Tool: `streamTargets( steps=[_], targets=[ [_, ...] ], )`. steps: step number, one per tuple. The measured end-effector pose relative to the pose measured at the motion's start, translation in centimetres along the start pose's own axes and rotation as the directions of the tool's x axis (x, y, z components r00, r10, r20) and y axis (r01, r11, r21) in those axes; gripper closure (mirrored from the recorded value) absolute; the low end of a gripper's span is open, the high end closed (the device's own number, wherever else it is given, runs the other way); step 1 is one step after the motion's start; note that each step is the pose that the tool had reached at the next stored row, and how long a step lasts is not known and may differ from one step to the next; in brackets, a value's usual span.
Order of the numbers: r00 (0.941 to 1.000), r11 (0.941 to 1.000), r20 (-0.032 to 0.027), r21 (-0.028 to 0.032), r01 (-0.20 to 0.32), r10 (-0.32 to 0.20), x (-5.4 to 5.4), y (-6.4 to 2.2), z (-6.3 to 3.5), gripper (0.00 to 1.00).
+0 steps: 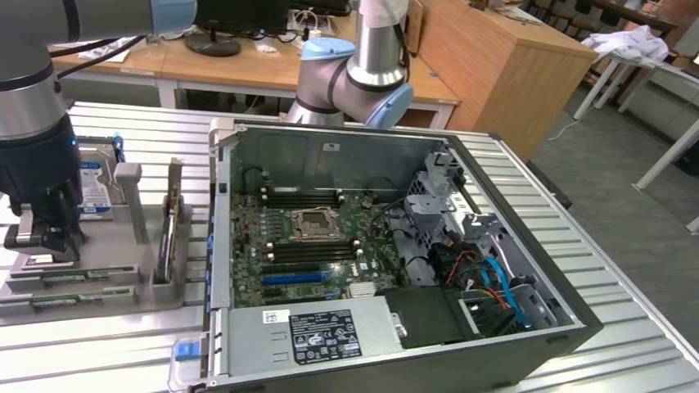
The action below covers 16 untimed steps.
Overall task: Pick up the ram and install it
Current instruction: 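Pick up the ram and move it above insertion slot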
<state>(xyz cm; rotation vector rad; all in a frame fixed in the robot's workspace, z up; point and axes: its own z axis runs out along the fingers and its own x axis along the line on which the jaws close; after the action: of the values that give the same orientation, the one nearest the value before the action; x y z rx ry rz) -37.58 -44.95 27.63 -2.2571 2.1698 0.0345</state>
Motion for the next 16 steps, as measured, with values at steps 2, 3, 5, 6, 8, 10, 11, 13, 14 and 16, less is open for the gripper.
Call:
streamTargets(
  steps=[2, 3, 5, 6, 8, 10, 11, 13, 14, 16],
  targets=[
    [1.0, 1.0, -0.0001, -0.0001, 0.0, 0.0, 0.0, 0.0, 0.0, 0.69],
    [1.0, 1.0, 0.0, 0.0, 0.0, 0.0, 0.0, 0.0, 0.01, 0.69],
    [1.0, 1.0, 0.0001, 0.0001, 0.0, 0.0, 0.0, 0.0, 0.15, 0.69],
    [1.0, 1.0, 0.0, 0.0002, 0.0, 0.0, 0.0, 0.0, 0.26, 0.69],
    [1.0, 1.0, 0.0, 0.0001, 0.0, 0.0, 0.0, 0.0, 0.51, 0.69],
    [1.0, 1.0, 0.0, 0.0002, 0.0, 0.0, 0.1, -0.01, 0.79, 0.69],
    [1.0, 1.0, 0.0, 0.0002, 0.0, 0.0, 0.1, 0.0, 0.93, 0.69],
    [1.0, 1.0, 0.0001, 0.0002, 0.0, 0.0, 0.1, -0.01, 1.19, 0.69],
    [1.0, 1.0, 0.0, 0.0002, 0.0, 0.0, 0.1, -0.01, 1.31, 0.69],
    [1.0, 1.0, 0.0, 0.0002, 0.0, 0.0, 0.1, -0.01, 1.53, 0.69]
  ],
)
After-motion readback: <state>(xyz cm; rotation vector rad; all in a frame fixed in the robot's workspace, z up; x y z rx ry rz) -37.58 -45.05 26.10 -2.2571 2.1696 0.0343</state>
